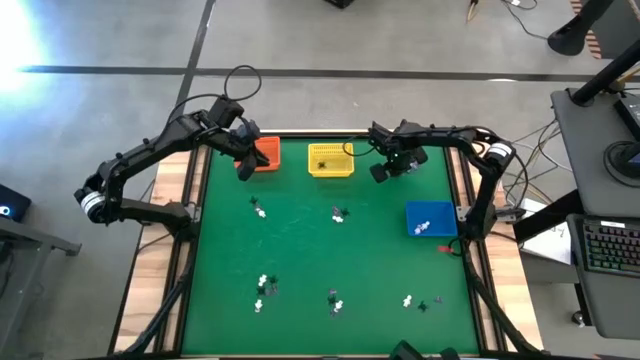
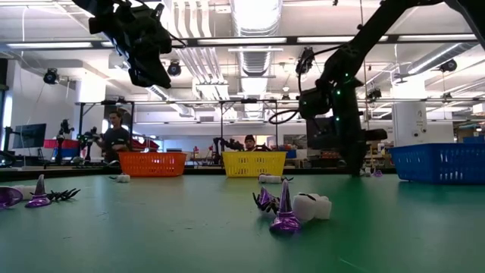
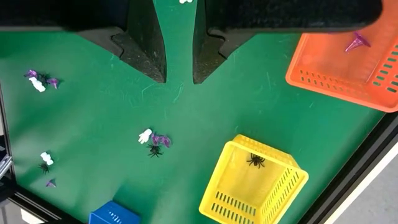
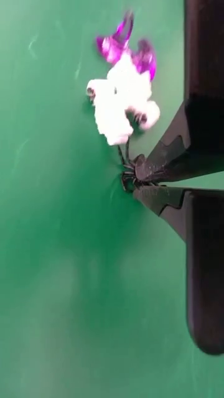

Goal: Sort Halloween decoration
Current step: Put the black spider toy into the yellow basket

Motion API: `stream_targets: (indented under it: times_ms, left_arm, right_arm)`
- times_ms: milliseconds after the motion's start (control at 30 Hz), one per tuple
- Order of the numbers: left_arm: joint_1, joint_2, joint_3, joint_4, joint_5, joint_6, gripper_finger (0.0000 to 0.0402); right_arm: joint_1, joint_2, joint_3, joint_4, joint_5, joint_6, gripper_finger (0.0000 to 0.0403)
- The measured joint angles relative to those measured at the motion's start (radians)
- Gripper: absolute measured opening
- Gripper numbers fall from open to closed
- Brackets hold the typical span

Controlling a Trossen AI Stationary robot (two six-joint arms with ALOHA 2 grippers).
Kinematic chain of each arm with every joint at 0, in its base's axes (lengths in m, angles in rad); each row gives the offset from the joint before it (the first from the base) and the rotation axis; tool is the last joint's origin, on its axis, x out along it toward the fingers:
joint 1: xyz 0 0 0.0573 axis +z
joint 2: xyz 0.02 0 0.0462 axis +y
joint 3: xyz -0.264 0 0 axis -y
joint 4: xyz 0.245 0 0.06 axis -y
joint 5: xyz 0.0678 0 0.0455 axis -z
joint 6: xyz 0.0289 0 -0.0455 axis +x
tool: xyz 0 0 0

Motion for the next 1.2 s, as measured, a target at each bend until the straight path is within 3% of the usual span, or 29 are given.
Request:
stream_targets:
  times_ms: [367, 800, 1200]
  left_arm:
    - [0.0, 0.0, 0.0, 0.0, 0.0, 0.0, 0.0061]
    - [0.0, 0.0, 0.0, 0.0, 0.0, 0.0, 0.0061]
    - [0.0, 0.0, 0.0, -0.004, 0.0, 0.022, 0.0061]
  right_arm:
    - [0.004, -0.125, 0.0, -0.003, -0.016, 0.016, 0.0008]
    - [0.014, -0.131, 0.001, 0.003, -0.062, 0.007, 0.0013]
    - [0.013, -0.131, 0.002, 0.004, -0.037, 0.073, 0.0116]
